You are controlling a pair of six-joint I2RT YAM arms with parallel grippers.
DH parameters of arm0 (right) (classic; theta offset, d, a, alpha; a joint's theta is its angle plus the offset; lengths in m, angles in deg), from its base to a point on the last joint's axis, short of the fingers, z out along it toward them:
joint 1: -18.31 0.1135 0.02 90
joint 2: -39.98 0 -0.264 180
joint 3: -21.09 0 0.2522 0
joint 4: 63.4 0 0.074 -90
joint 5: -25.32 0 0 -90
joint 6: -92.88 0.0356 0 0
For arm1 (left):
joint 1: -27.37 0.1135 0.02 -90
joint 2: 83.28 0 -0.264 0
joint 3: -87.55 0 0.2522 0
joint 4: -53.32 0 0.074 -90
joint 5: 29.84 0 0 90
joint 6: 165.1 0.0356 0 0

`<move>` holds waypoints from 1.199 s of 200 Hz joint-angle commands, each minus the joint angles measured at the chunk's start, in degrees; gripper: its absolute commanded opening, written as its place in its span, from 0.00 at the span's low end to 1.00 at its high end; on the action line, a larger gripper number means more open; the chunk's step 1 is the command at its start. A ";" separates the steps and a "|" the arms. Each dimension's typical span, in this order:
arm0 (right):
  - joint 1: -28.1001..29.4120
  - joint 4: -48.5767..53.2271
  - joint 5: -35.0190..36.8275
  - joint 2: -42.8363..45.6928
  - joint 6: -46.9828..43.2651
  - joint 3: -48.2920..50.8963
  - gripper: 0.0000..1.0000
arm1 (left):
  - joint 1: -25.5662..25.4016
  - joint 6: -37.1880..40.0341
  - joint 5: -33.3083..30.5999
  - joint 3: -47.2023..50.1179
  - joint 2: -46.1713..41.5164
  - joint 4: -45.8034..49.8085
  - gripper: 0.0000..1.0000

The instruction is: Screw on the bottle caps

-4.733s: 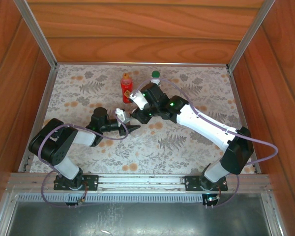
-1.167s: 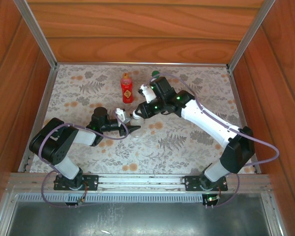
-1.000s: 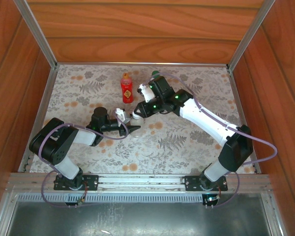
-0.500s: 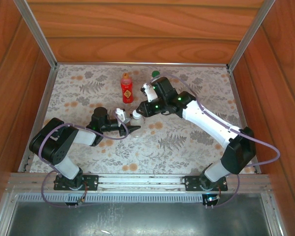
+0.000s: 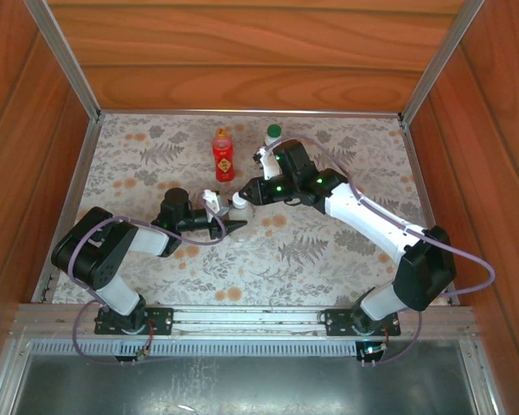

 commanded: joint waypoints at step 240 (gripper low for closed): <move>-0.84 15.66 7.46 1.04 -3.78 5.09 0.24 | -0.60 -1.57 4.43 0.71 0.57 4.88 0.49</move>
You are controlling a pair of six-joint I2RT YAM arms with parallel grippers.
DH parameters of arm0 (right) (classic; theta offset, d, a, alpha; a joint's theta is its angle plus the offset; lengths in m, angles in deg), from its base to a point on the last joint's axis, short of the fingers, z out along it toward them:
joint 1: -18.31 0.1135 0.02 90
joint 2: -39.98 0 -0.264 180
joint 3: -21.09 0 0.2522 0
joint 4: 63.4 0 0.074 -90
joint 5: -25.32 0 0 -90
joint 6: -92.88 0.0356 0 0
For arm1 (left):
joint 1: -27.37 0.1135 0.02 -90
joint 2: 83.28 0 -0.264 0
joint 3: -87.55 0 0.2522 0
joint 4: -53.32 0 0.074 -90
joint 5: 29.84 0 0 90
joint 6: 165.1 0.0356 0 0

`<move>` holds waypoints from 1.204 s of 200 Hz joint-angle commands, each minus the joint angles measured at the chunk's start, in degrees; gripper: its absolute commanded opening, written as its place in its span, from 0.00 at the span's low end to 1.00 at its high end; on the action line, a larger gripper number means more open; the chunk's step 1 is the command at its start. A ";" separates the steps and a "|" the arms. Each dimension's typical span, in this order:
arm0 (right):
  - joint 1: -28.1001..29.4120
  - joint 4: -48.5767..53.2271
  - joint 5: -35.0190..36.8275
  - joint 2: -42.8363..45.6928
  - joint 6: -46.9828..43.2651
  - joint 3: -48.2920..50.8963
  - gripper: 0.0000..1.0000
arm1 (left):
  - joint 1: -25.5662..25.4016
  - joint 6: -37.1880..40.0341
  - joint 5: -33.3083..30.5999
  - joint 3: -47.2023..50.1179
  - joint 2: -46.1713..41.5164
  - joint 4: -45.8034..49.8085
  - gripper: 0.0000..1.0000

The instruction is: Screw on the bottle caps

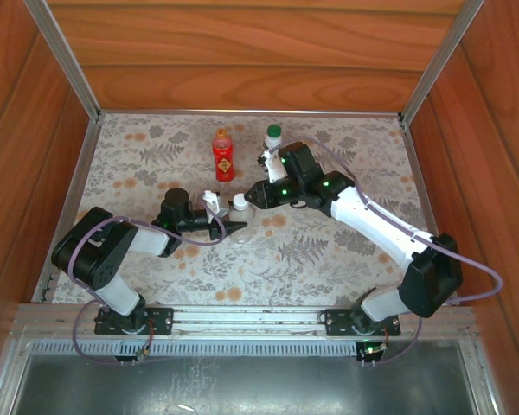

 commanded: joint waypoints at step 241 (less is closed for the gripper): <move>1.00 -1.57 0.24 2.47 -8.23 -3.59 0.53 | -0.05 -11.48 11.10 -0.99 -2.95 4.96 0.46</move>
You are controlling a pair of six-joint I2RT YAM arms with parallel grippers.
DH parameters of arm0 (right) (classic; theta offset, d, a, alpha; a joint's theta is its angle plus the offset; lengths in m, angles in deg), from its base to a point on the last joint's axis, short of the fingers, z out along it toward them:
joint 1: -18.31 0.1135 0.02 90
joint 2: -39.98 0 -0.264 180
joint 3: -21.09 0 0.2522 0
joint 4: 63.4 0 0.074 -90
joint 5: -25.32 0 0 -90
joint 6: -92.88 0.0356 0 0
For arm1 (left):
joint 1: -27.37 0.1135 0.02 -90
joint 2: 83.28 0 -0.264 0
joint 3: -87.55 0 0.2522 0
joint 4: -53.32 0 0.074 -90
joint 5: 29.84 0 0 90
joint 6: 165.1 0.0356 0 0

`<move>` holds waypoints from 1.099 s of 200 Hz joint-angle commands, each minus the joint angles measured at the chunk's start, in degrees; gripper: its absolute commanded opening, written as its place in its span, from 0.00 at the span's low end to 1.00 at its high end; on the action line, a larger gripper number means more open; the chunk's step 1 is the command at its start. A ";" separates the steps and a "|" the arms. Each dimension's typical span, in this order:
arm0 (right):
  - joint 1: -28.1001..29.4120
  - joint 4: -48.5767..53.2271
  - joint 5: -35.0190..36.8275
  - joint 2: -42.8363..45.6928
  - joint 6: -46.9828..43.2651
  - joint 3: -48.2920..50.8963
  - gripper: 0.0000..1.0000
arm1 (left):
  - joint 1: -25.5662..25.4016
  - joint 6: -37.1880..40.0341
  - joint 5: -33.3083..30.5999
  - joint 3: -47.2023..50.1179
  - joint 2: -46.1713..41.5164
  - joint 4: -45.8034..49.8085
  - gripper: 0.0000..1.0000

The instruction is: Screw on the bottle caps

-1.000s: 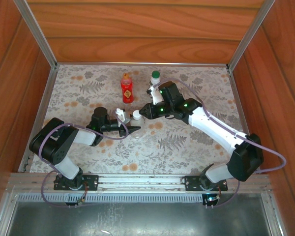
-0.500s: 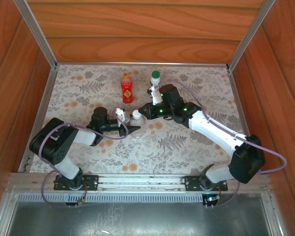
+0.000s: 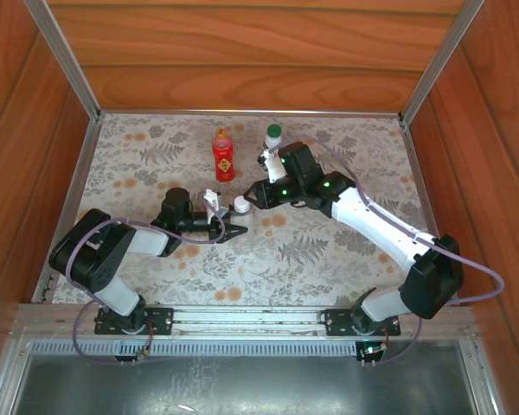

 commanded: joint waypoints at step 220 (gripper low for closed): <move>8.07 14.71 10.59 -7.46 -13.07 -12.02 0.41 | 0.06 -1.41 4.35 -0.21 -1.18 2.49 0.46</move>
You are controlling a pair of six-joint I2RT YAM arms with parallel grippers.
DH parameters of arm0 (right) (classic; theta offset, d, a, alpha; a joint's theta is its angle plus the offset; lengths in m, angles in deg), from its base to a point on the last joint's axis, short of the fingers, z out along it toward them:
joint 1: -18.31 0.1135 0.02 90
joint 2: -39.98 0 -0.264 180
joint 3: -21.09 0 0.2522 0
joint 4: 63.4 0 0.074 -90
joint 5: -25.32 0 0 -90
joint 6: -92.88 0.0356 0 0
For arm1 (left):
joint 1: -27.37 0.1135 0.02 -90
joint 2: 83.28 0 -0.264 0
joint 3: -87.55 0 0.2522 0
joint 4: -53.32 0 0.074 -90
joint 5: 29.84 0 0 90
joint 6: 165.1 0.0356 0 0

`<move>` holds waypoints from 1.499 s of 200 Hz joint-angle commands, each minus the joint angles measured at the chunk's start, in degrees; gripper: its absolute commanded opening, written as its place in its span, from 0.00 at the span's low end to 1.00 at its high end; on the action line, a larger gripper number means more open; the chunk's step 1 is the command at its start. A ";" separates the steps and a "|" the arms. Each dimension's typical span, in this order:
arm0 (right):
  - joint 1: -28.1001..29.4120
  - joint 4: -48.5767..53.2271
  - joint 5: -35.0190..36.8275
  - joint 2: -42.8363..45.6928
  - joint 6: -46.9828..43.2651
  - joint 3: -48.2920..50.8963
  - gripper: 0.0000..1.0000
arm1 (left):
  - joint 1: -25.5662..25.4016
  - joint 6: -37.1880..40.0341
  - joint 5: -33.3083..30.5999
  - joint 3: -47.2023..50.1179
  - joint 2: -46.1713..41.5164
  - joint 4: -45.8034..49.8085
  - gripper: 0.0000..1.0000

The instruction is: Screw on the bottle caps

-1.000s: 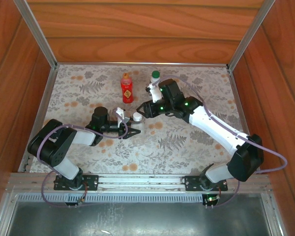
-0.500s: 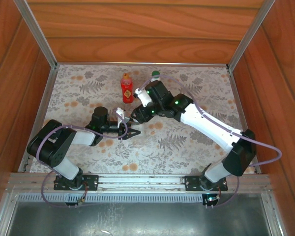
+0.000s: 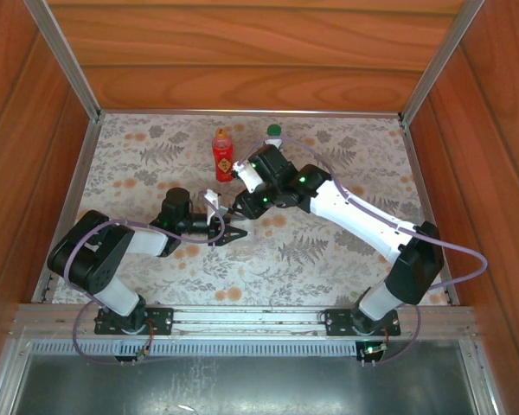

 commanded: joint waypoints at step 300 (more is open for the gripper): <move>-6.96 -29.18 -21.95 12.18 1.28 30.14 0.33 | -0.27 4.73 -5.90 0.41 -5.11 0.03 0.46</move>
